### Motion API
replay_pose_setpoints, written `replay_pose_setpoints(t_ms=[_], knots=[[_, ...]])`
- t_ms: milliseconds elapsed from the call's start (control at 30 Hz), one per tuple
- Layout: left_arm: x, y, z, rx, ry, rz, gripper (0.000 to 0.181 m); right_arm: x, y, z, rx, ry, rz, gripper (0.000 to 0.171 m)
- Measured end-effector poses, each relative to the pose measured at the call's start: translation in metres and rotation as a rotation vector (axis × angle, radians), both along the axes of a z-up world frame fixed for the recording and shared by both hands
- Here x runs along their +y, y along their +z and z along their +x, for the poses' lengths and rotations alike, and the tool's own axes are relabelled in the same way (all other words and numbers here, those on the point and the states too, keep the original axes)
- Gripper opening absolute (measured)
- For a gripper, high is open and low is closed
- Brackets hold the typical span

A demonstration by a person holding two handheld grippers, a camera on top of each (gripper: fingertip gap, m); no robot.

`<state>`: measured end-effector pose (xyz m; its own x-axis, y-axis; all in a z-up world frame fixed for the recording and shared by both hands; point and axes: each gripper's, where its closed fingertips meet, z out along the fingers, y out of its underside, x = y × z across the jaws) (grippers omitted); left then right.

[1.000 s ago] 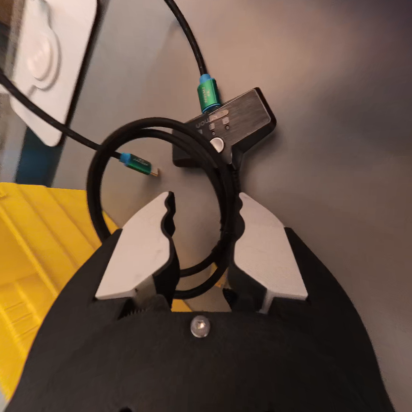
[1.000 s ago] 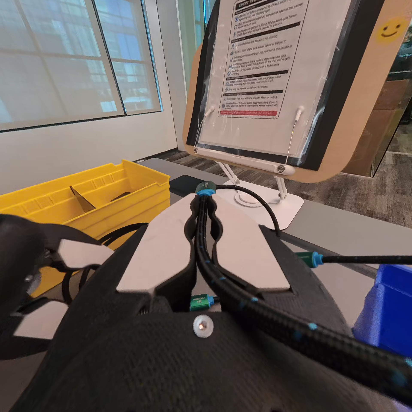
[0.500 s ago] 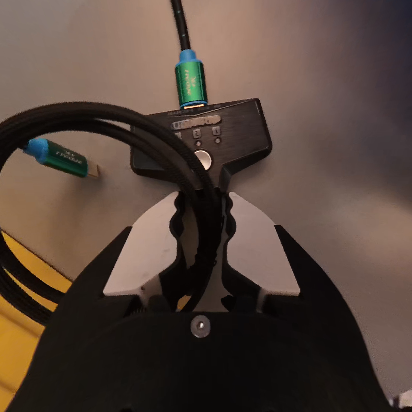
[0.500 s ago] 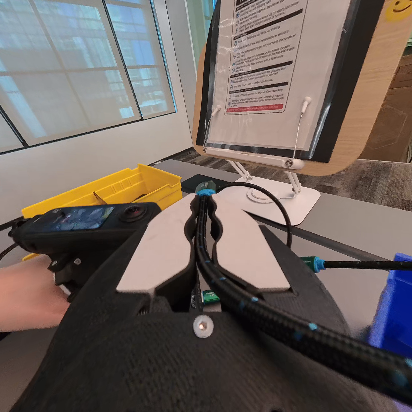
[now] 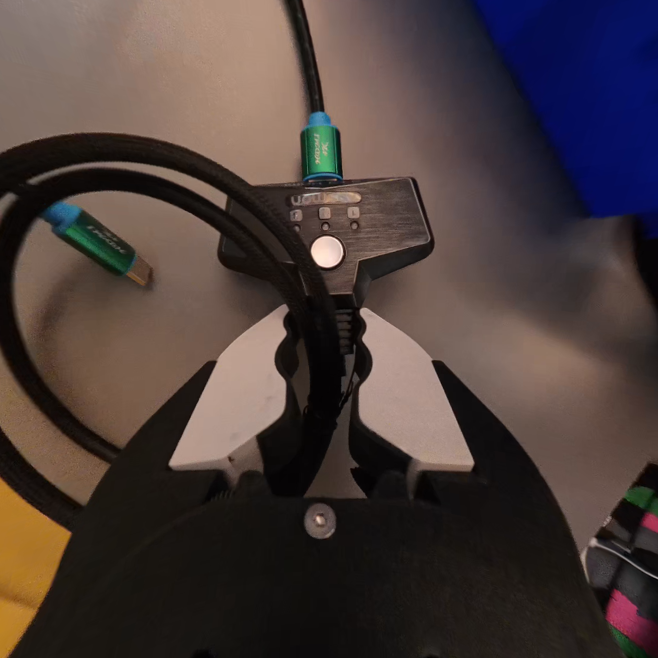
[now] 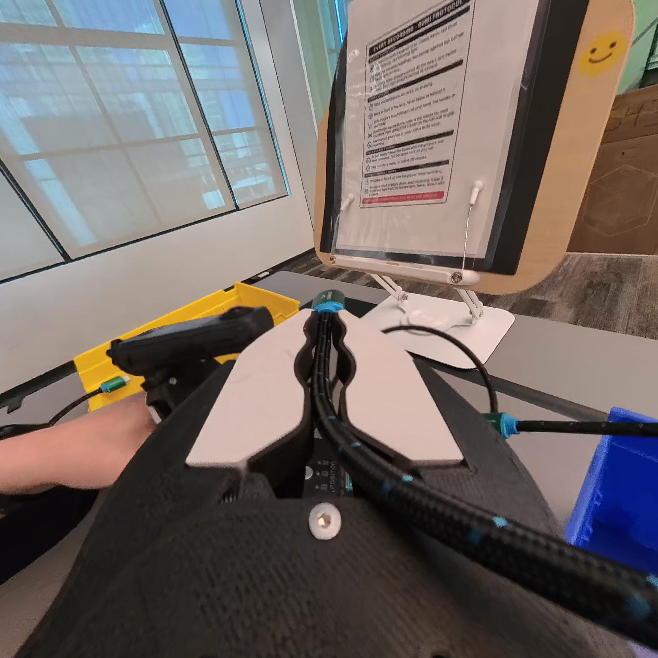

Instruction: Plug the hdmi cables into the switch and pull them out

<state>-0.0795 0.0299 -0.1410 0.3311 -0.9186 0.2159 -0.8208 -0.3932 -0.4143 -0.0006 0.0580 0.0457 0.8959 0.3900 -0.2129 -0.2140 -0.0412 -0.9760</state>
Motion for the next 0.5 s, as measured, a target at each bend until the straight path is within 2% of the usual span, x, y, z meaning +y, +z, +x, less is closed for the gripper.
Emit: replay_pose_setpoints(t_ms=[33,300,500], knots=[[-0.001,0.006,0.002,-0.049,0.001,-0.014,0.027,-0.002,0.004,0.001,-0.002,0.004,0.006,0.009],[-0.013,0.044,0.011,-0.313,-0.021,-0.070,0.027,-0.019,0.036,0.022,0.017,0.017,0.070,0.009],[-0.027,0.103,0.015,-0.611,-0.195,-0.051,0.027,-0.057,0.083,0.035,-0.027,0.071,0.188,0.009]])
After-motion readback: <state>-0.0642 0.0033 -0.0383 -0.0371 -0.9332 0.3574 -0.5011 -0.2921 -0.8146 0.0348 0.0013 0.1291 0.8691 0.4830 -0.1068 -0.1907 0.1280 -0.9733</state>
